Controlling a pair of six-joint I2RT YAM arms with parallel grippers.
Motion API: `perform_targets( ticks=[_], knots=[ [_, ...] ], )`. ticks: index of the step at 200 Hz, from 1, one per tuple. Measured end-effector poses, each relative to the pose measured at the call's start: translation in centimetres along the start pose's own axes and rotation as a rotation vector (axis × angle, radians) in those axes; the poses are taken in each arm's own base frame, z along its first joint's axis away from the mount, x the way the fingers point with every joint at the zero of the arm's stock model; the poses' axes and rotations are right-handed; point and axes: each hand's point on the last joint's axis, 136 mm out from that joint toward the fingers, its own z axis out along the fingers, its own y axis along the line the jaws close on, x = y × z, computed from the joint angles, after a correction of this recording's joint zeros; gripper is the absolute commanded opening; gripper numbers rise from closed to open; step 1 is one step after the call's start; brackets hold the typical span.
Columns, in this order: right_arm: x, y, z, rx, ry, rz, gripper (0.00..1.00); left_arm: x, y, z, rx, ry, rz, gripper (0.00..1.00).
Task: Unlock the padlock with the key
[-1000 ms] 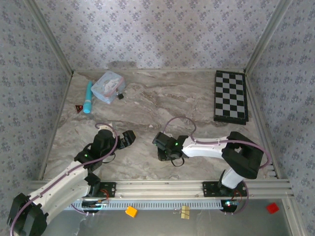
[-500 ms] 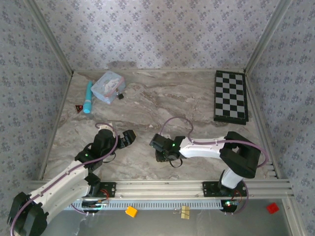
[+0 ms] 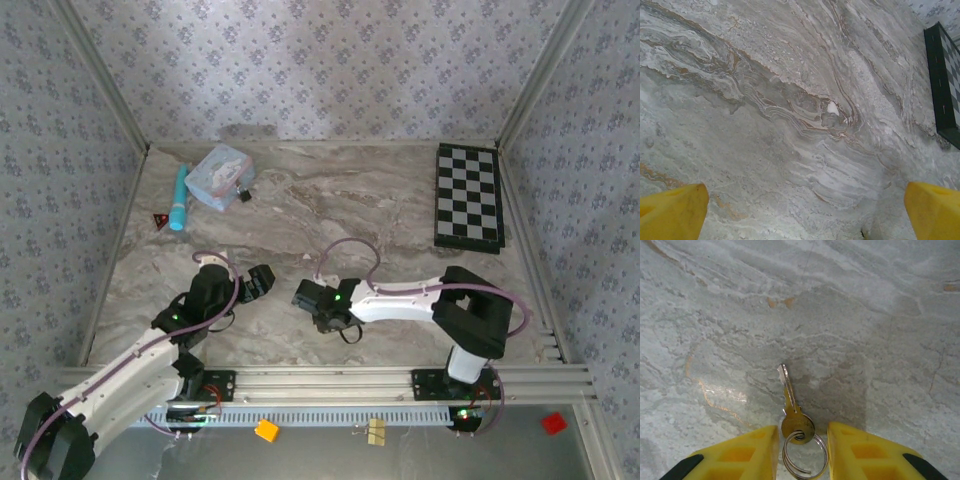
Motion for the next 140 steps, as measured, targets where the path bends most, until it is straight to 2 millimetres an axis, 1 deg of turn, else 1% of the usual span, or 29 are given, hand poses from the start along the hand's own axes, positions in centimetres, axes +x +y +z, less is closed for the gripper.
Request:
perform_targets(
  ticks=[43,58,78,104,140],
  knots=[
    [0.4,0.1,-0.1,0.057,0.001,-0.042,0.2,-0.1,0.1,0.0,-0.006,-0.004,0.0,1.0],
    [0.5,0.1,-0.1,0.061,0.003,-0.05,0.19,-0.1,0.2,0.0,-0.01,-0.005,0.0,1.0],
    [0.7,0.0,-0.3,0.064,0.007,-0.068,0.15,-0.1,0.2,0.0,-0.012,-0.006,0.0,1.0],
    [0.9,-0.1,-0.8,0.064,0.008,-0.099,0.1,0.3,0.8,0.5,-0.038,0.009,0.002,1.0],
    [0.5,-0.6,-1.9,0.044,-0.035,-0.117,0.06,1.1,1.7,1.4,-0.083,0.046,-0.001,1.0]
  ],
)
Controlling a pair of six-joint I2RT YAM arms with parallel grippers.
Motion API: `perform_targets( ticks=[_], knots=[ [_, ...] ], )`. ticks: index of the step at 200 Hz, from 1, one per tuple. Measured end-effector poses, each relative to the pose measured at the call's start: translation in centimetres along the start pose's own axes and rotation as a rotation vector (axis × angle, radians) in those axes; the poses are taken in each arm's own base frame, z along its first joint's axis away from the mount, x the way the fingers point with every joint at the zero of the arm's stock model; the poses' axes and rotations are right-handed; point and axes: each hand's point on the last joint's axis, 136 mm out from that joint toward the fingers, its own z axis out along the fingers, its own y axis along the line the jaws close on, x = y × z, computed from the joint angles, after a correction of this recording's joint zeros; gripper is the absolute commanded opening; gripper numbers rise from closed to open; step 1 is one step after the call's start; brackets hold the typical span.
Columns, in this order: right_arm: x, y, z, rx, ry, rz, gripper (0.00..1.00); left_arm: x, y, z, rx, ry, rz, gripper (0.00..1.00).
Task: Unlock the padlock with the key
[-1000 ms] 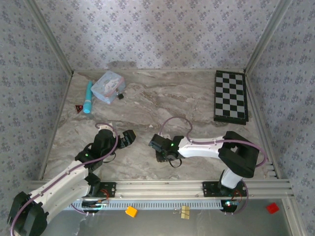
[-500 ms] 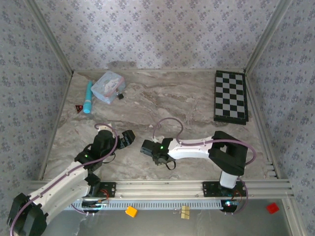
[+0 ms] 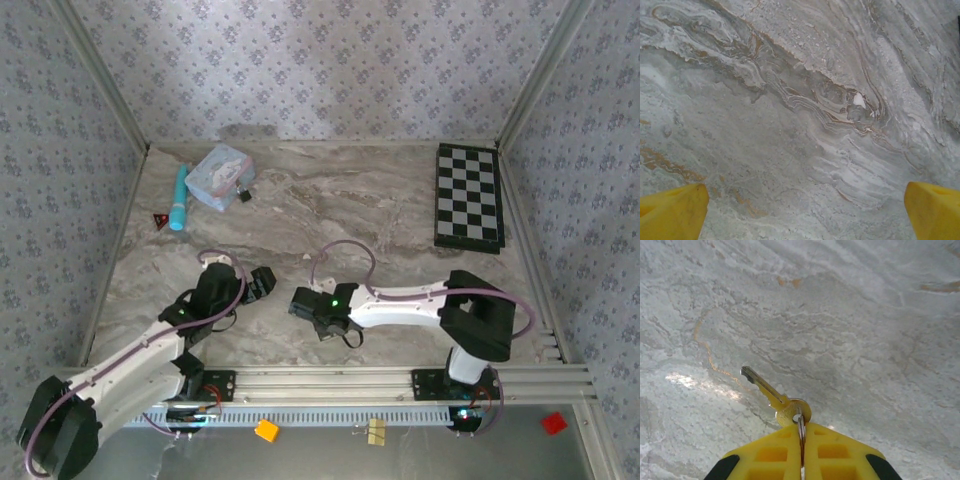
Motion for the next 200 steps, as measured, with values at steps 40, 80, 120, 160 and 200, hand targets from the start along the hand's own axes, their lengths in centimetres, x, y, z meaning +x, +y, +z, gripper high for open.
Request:
perform_targets(
  ticks=[40,80,120,160,200],
  knots=[
    [-0.6,-0.8,-0.7,-0.024,-0.074,-0.002,0.04,0.8,-0.1,0.5,0.001,0.038,0.004,1.0],
    [-3.0,-1.8,-3.3,-0.086,-0.221,0.02,0.04,1.0,-2.8,0.4,0.069,0.074,0.024,1.0],
    [-5.5,-3.1,-6.9,-0.191,-0.414,0.04,0.04,0.2,-8.4,-0.6,0.251,0.076,0.061,1.0],
    [-7.3,-3.8,-9.4,-0.254,-0.55,0.03,0.02,0.8,-13.6,-1.7,0.423,0.124,0.139,0.91],
    [-7.9,-3.5,-10.9,-0.301,-0.64,-0.003,0.02,1.9,-17.0,-2.6,0.535,0.181,0.213,0.71]
  ],
)
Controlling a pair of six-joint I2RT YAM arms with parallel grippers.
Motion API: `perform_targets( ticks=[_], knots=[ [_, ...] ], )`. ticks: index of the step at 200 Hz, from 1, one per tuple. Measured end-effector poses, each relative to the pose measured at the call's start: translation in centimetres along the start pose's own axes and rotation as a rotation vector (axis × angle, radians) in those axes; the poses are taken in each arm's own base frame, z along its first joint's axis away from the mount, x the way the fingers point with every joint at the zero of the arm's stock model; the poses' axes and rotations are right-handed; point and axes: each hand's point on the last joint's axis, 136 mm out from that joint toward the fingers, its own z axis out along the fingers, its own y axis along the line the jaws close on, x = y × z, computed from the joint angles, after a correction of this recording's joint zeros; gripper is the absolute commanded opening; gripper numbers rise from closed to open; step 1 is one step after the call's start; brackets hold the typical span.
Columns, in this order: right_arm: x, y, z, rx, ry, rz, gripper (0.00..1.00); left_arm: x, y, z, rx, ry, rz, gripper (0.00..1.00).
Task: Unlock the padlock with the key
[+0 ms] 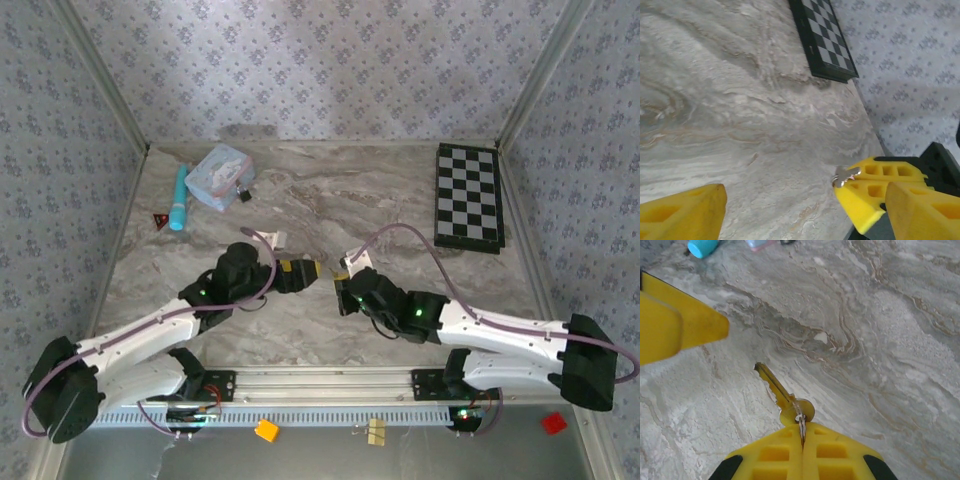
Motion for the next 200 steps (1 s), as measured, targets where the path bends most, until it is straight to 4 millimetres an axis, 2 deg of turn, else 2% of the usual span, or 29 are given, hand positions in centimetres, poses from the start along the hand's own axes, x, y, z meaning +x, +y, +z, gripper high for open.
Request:
perform_targets(
  ticks=[38,76,129,200],
  knots=[
    [-0.5,0.6,0.0,-0.039,-0.036,-0.013,0.02,-0.5,-1.6,0.6,0.04,0.023,0.045,0.52],
    [-0.5,1.1,0.1,-0.062,-0.048,-0.017,0.02,-0.7,-2.4,1.1,0.059,0.046,0.076,0.46],
    [-0.9,1.5,0.1,-0.081,-0.067,-0.014,0.02,0.8,-1.5,2.4,0.036,0.112,0.074,0.35],
    [-0.8,1.5,0.1,-0.079,-0.066,-0.019,0.02,0.8,-1.5,2.5,0.027,0.126,0.089,0.2]
  ],
)
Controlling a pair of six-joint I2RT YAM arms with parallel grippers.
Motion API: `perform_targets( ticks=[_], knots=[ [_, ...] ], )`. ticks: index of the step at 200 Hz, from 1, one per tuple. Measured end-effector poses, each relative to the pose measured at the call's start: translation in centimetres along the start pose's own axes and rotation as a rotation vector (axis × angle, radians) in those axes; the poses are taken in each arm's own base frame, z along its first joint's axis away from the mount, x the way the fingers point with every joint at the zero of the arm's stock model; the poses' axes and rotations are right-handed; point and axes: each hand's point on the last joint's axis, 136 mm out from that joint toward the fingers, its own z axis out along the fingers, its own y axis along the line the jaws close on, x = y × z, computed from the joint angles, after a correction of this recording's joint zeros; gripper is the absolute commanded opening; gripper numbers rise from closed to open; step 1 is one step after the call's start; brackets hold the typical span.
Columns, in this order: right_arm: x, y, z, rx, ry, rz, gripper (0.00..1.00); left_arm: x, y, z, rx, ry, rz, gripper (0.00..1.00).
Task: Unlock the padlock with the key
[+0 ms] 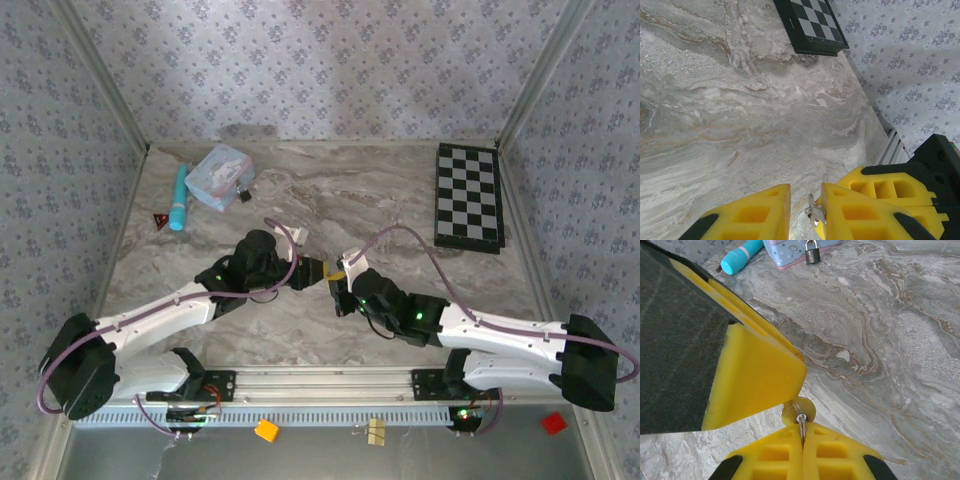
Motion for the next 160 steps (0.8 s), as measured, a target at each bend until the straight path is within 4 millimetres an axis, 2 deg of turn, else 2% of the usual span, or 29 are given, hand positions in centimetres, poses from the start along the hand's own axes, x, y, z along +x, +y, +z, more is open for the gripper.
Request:
perform_targets(
  ticks=[63,104,132,160],
  knots=[
    [0.2,0.0,0.2,0.004,0.004,-0.002,0.02,0.0,0.0,0.0,-0.002,0.002,0.001,0.02],
    [0.0,-0.4,0.4,0.004,0.003,0.03,0.32,-0.2,0.2,0.0,-0.017,-0.012,-0.005,0.0],
    [-0.1,-1.7,0.8,-0.018,-0.019,0.112,0.36,-0.8,0.4,-0.3,-0.039,-0.046,-0.002,0.0],
    [0.6,-4.0,0.5,-0.07,-0.088,0.244,0.39,-1.7,0.2,-1.0,-0.052,-0.095,0.006,0.0]
  ],
)
